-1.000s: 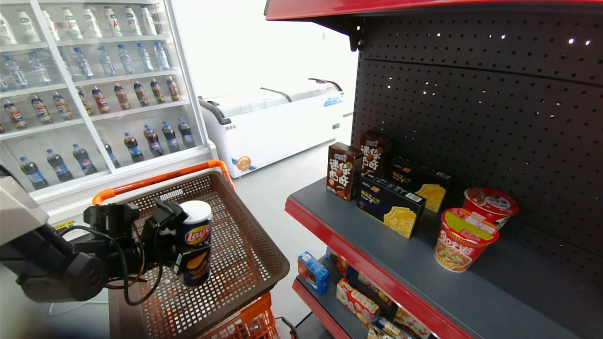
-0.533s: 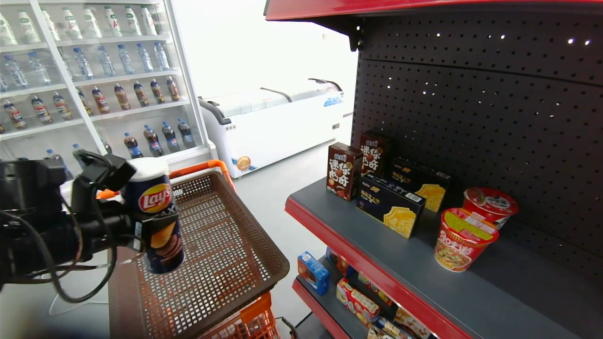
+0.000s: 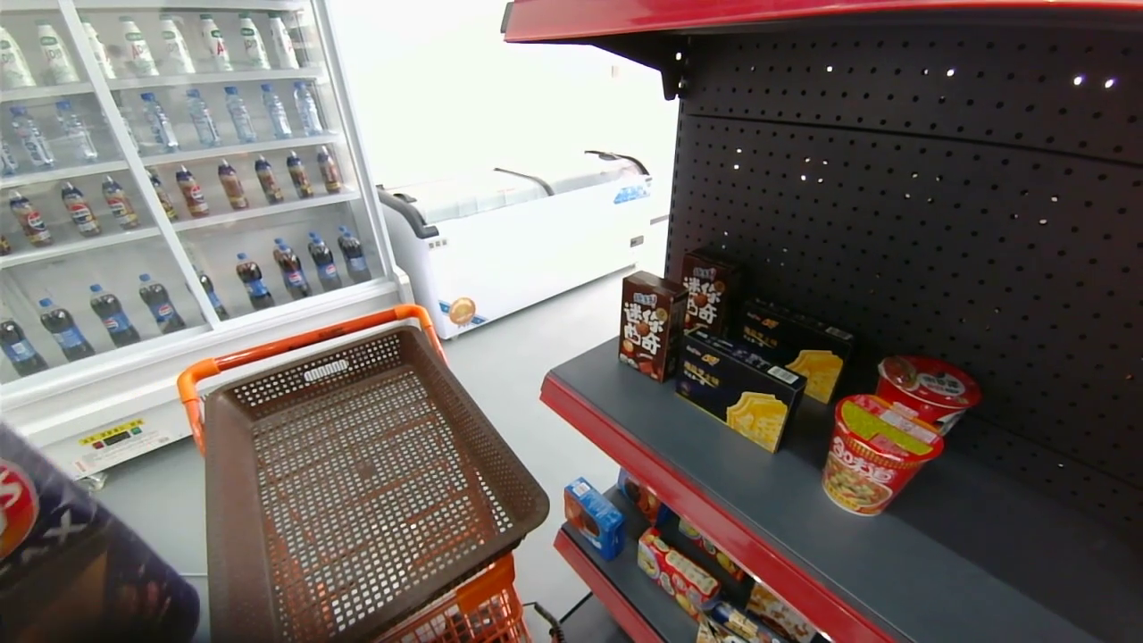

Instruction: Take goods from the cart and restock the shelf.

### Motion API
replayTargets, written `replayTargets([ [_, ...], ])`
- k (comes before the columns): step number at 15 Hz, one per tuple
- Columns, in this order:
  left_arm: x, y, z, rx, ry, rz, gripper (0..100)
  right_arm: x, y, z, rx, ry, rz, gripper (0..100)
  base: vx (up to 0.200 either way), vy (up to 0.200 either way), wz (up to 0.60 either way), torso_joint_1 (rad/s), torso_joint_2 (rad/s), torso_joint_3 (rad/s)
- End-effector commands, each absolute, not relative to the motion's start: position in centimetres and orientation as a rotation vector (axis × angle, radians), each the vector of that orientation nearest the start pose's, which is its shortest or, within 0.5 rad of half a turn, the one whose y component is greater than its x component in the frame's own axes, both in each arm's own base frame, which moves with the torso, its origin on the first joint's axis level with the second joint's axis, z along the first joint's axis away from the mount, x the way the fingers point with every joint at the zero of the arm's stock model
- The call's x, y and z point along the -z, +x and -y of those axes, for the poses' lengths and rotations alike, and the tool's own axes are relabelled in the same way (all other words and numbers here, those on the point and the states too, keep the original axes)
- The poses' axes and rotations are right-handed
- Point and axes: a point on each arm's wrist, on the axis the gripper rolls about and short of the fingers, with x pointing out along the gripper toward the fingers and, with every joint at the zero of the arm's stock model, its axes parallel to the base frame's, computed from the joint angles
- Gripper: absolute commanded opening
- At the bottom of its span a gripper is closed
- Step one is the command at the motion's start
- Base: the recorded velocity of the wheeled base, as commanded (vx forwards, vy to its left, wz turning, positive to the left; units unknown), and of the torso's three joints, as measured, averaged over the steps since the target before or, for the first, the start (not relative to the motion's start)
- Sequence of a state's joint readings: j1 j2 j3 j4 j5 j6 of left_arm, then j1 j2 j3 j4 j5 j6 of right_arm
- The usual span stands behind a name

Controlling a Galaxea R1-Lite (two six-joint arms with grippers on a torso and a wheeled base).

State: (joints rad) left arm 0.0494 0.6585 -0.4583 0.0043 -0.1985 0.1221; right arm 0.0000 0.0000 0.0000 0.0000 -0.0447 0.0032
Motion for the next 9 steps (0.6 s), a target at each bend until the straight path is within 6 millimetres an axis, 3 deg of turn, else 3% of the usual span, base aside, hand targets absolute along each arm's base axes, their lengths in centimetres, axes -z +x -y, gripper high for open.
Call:
replayTargets([
  [1, -13.5, -2.8, 0.5, 0.165, 0.106, 0.05, 0, -7.5, -2.3, 0.1, 0.044, 0.003, 0.0, 100, 0.0, 0.0, 0.0, 0.0, 0.0, 0.0],
  [2, -12.8, -3.4, 0.5, 0.176, 0.111, 0.072, 0, -7.5, -2.3, 0.1, 0.044, 0.003, 0.0, 100, 0.0, 0.0, 0.0, 0.0, 0.0, 0.0],
  [5, -13.5, -4.1, 0.4, 0.188, 0.121, 0.104, 0, -7.5, -2.3, 0.1, 0.044, 0.003, 0.0, 100, 0.0, 0.0, 0.0, 0.0, 0.0, 0.0],
  [9, -14.2, -4.3, 0.4, 0.185, 0.121, 0.122, 0, -7.5, -2.3, 0.1, 0.043, 0.003, 0.0, 100, 0.0, 0.0, -0.6, 0.001, 0.0, 0.004],
])
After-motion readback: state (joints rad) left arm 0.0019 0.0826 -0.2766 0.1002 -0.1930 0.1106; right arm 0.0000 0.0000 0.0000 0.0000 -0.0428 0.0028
